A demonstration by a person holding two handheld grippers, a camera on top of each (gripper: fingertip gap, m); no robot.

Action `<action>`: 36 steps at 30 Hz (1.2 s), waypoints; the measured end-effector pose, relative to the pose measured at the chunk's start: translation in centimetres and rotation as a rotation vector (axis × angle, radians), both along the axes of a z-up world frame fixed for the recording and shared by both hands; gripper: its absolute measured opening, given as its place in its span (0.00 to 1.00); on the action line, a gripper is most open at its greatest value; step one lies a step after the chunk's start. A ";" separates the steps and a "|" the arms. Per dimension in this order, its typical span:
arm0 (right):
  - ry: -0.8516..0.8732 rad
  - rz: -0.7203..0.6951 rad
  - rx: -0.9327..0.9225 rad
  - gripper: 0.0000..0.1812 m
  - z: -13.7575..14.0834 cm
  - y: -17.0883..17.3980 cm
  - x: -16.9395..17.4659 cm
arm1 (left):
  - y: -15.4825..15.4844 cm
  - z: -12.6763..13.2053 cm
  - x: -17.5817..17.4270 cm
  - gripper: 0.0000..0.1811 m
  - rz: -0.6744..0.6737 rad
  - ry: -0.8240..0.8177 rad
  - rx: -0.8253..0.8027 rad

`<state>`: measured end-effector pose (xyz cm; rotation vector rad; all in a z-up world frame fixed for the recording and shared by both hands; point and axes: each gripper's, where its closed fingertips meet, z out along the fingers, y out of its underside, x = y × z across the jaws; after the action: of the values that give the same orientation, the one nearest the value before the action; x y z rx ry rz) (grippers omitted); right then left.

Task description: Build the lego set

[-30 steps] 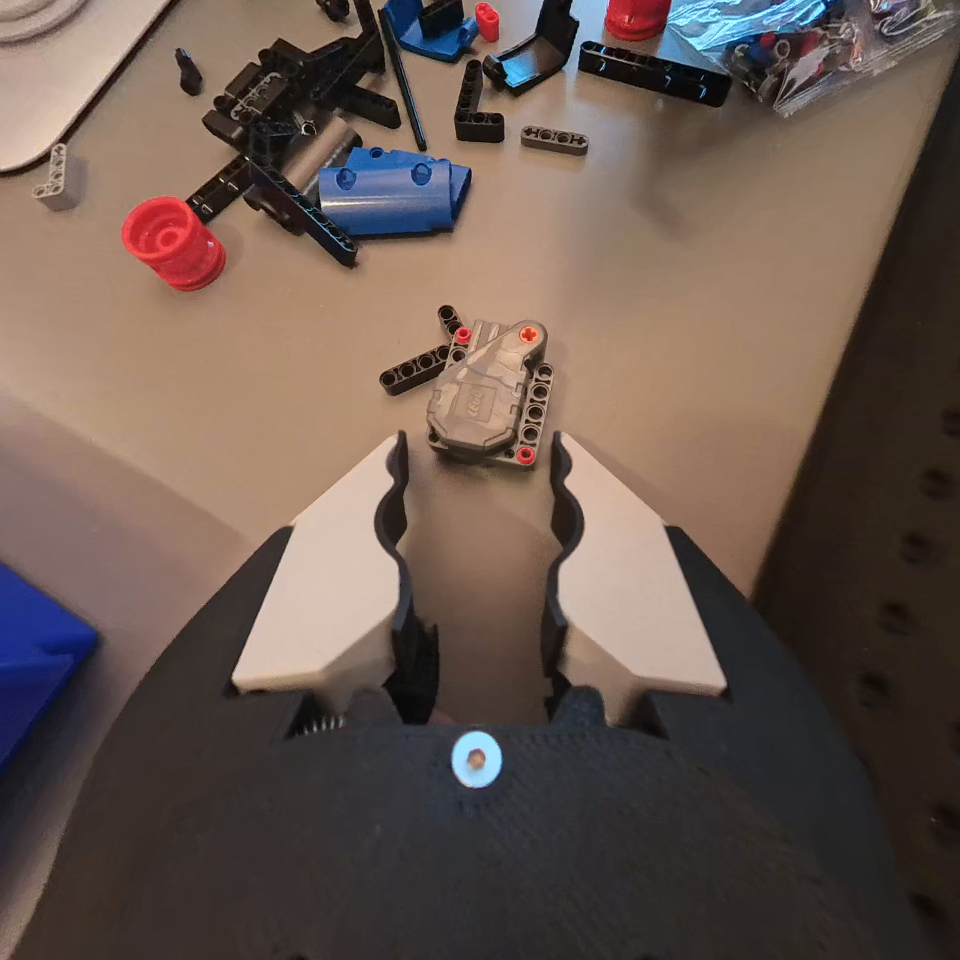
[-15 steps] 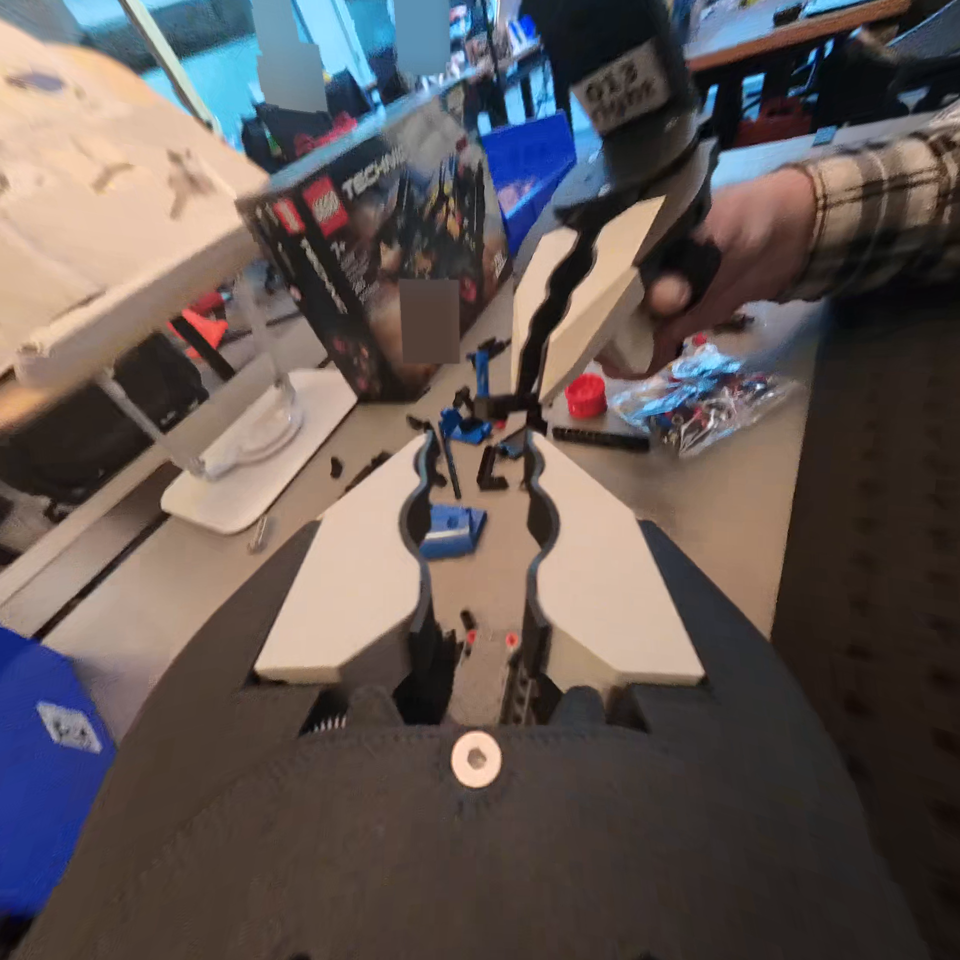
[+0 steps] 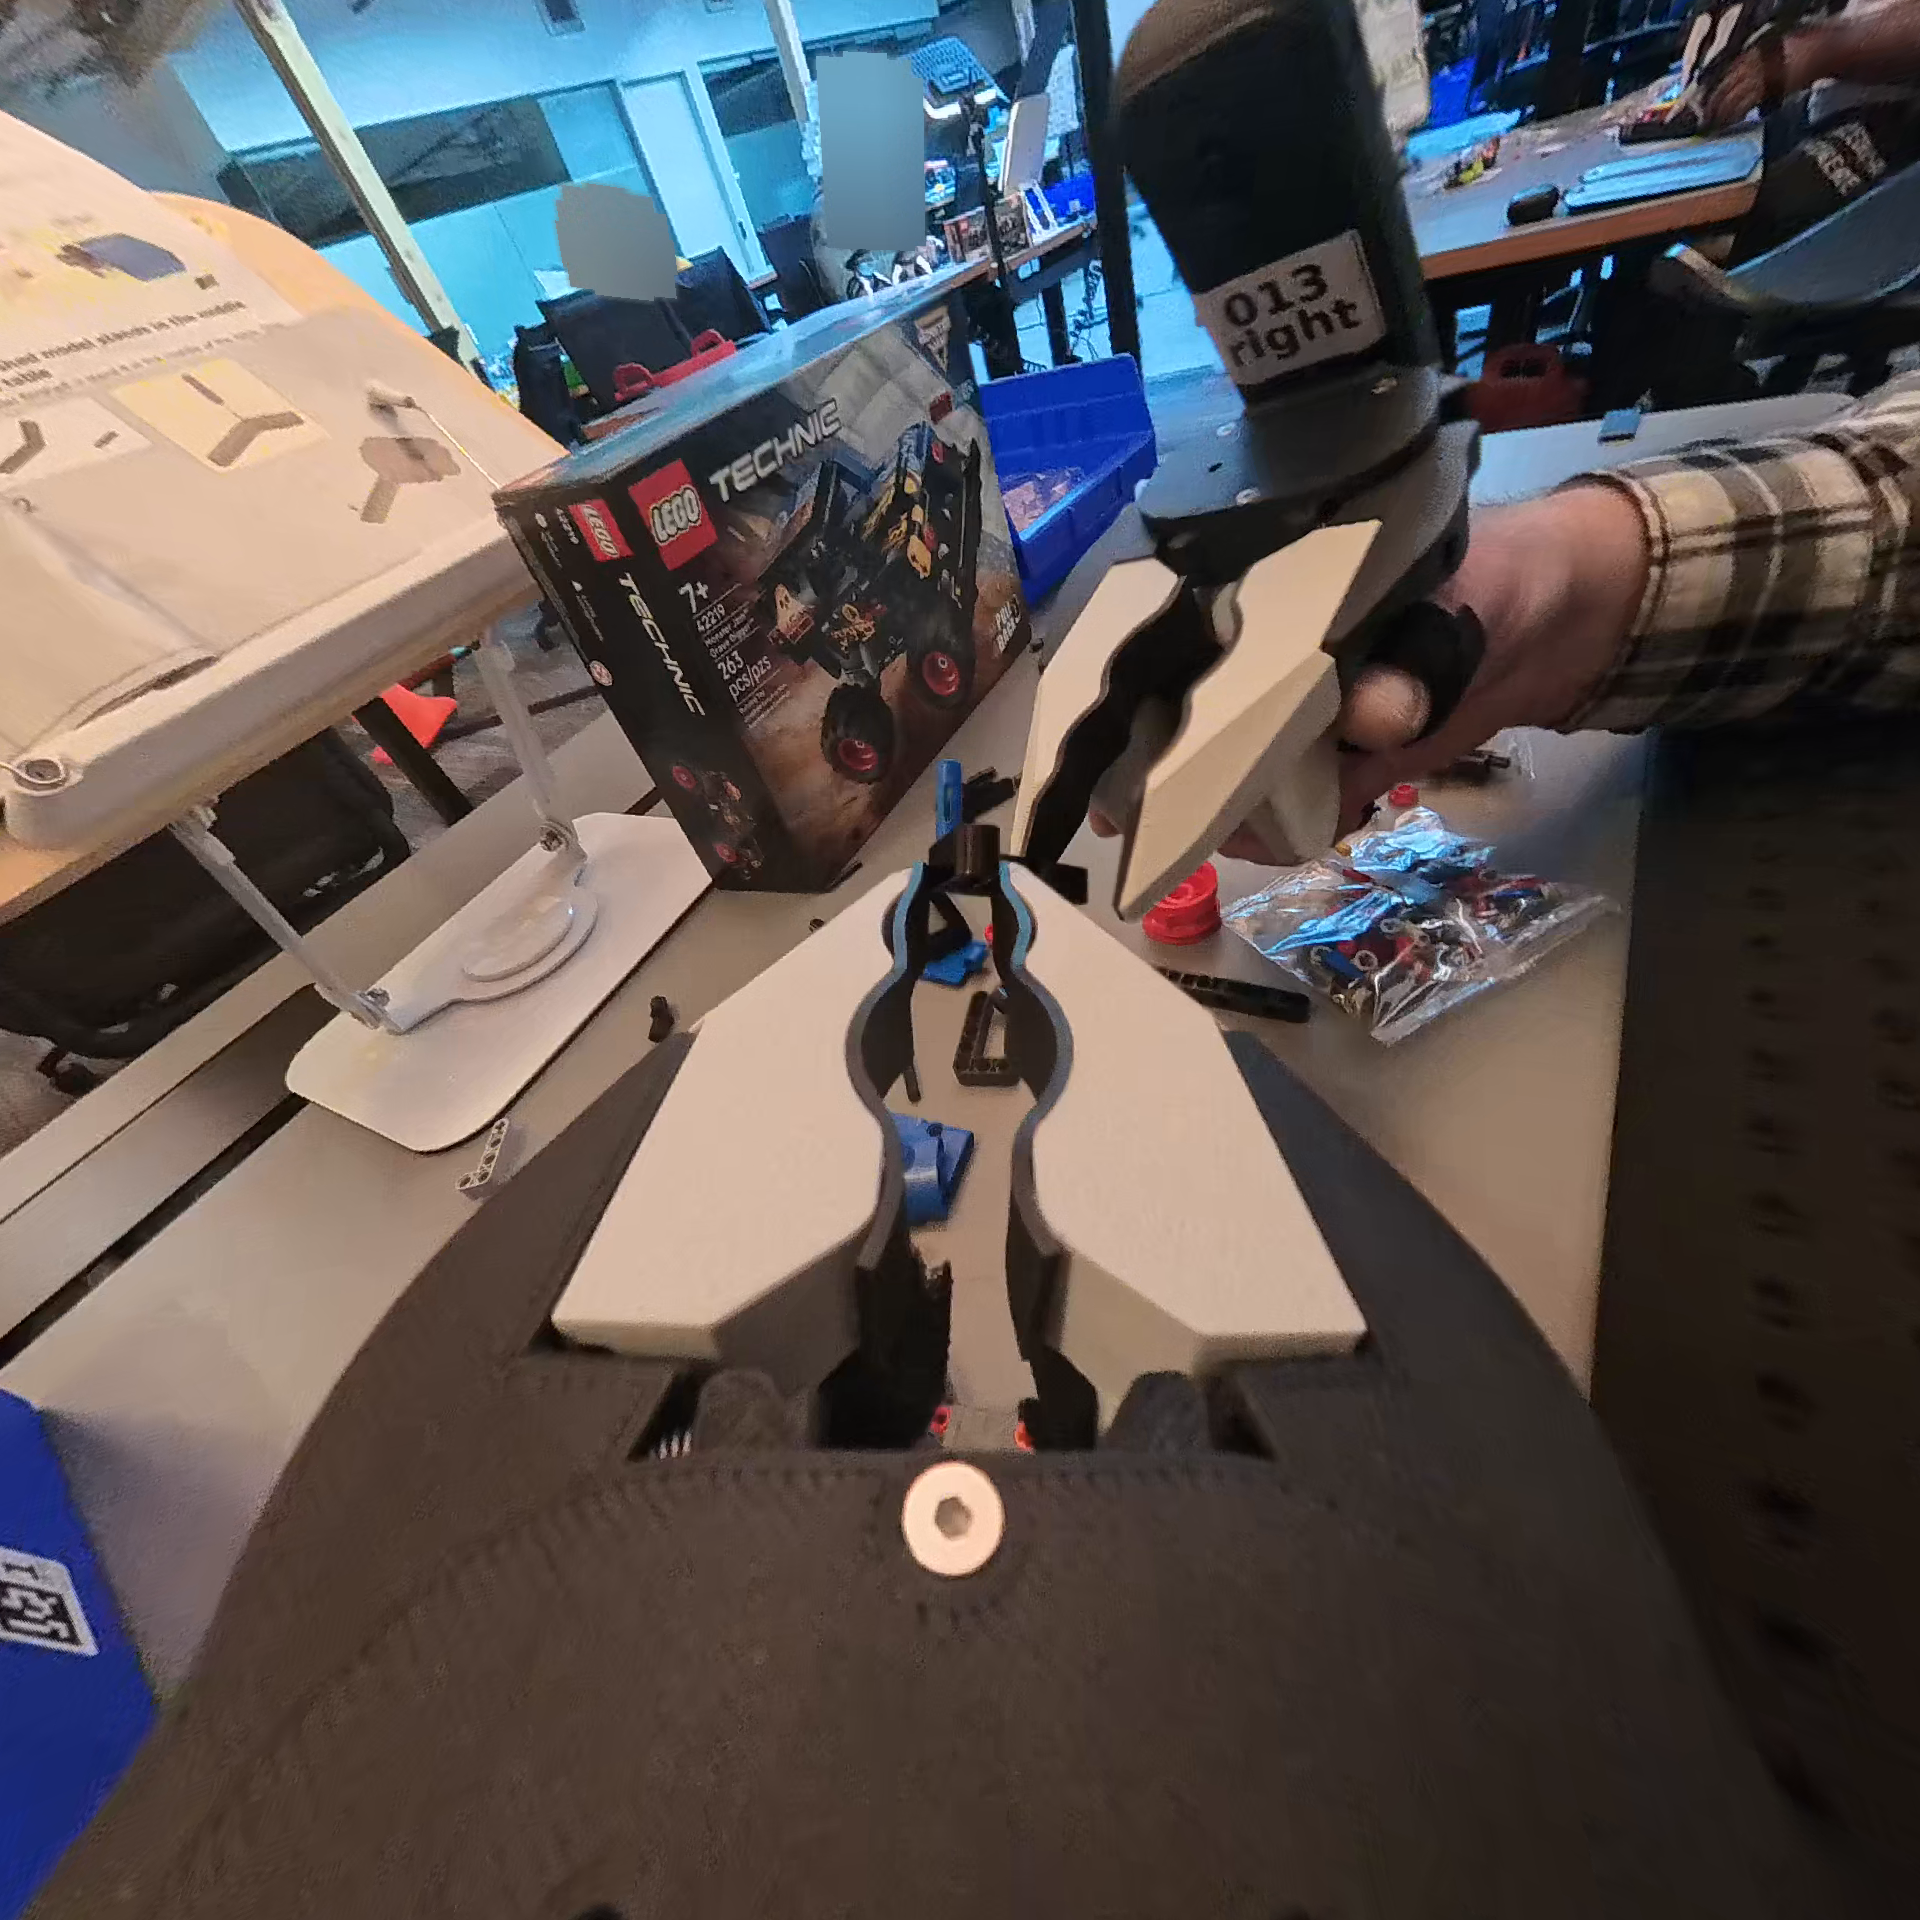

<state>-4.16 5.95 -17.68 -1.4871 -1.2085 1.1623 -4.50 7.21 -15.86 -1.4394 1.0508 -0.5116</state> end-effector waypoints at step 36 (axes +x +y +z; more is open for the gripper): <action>0.028 -0.020 0.209 0.01 2.7 -0.8 1.1 | -1.9 -0.2 2.3 0.05 -0.248 0.274 0.074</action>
<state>-3.09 5.17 -14.95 -1.3193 -1.2523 1.0074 -2.21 5.33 -16.05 -1.3451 1.4650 -0.4536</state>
